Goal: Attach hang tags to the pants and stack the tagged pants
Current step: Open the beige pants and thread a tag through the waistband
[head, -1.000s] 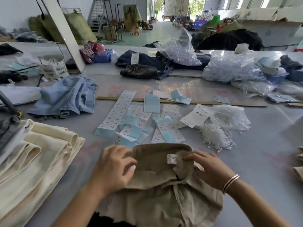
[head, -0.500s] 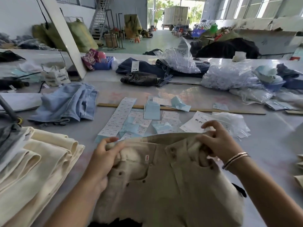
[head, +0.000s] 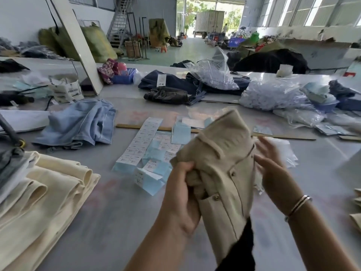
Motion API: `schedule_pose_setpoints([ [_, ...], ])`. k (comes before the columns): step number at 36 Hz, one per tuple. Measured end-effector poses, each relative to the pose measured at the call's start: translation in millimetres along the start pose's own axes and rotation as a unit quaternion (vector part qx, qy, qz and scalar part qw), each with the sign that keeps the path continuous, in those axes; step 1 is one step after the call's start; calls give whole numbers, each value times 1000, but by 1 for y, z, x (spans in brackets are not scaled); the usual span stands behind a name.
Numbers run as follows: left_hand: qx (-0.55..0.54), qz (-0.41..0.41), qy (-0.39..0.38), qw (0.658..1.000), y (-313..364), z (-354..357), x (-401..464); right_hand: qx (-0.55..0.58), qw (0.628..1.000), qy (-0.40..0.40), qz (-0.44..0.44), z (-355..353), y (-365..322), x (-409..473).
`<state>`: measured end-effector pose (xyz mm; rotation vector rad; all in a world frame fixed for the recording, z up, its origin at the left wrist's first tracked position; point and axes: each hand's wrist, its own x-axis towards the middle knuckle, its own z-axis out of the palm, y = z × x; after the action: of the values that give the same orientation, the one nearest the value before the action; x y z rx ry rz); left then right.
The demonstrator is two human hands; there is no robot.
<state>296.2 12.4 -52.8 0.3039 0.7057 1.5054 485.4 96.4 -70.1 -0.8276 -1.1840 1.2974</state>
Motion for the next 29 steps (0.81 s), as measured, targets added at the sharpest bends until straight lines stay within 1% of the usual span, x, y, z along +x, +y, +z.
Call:
schedule_pose_setpoints([
  [1, -23, 13, 19, 999, -2, -3, 0, 81, 988, -68, 114, -13, 8, 1],
  [2, -40, 30, 37, 998, -3, -8, 0, 152, 953, -138, 224, -23, 16, -1],
  [3, -62, 39, 60, 995, -6, -13, 2, 165, 922, -195, 292, -34, 23, -1],
  [4, -87, 44, 81, 992, -9, -20, 3, 123, 909, -223, 331, -42, 26, 1],
  [5, -101, 48, 105, 988, -12, -28, 5, 39, 908, -235, 344, -46, 29, 6],
  [7, -81, 64, 164, 981, -17, -46, 5, -142, 891, -250, 351, -46, 33, 18],
  [9, 1, 96, 277, 956, -27, -72, 8, -288, 846, -268, 359, -37, 36, 31],
  [10, 51, 104, 327, 938, -32, -86, 8, -369, 810, -286, 355, -32, 41, 37],
  [11, 97, 103, 363, 921, -38, -98, 7, -455, 764, -303, 342, -26, 48, 42],
  [13, 172, 91, 390, 900, -47, -117, 3, -590, 677, -336, 285, -17, 71, 51],
  [14, 208, 109, 399, 886, -51, -123, 1, -632, 649, -342, 251, -11, 82, 54],
  [15, 262, 156, 409, 860, -52, -125, 0, -657, 644, -329, 214, -7, 93, 59],
  [16, 334, 218, 409, 821, -53, -127, 0, -670, 657, -297, 175, -4, 100, 64],
  [17, 406, 282, 384, 780, -53, -126, 1, -679, 678, -250, 131, -3, 104, 71],
  [18, 488, 350, 339, 724, -54, -125, 2, -687, 696, -193, 85, -3, 107, 80],
  [19, 562, 403, 275, 668, -55, -122, 3, -695, 705, -133, 42, -5, 108, 89],
  [20, 621, 422, 199, 630, -54, -116, 6, -705, 705, -81, 8, -7, 108, 99],
  [21, 678, 411, 121, 597, -53, -112, 11, -718, 694, -43, -13, -9, 108, 108],
  [22, 731, 383, 48, 563, -53, -109, 17, -738, 674, -23, -20, -12, 108, 115],
  [23, 777, 347, -8, 524, -55, -108, 22, -764, 644, -22, -15, -14, 110, 122],
  [24, 820, 308, -41, 481, -58, -108, 28, -791, 611, -33, -5, -16, 113, 126],
  [25, 854, 264, -55, 445, -61, -108, 32, -812, 581, -48, 7, -17, 116, 130],
  [26, 876, 216, -57, 428, -64, -108, 33, -826, 560, -62, 20, -17, 120, 133],
  [27, 888, 178, -51, 420, -68, -109, 34, -833, 548, -72, 31, -17, 124, 135],
  [29, 898, 154, -43, 410, -77, -117, 30, -839, 536, -82, 39, -16, 130, 137],
])
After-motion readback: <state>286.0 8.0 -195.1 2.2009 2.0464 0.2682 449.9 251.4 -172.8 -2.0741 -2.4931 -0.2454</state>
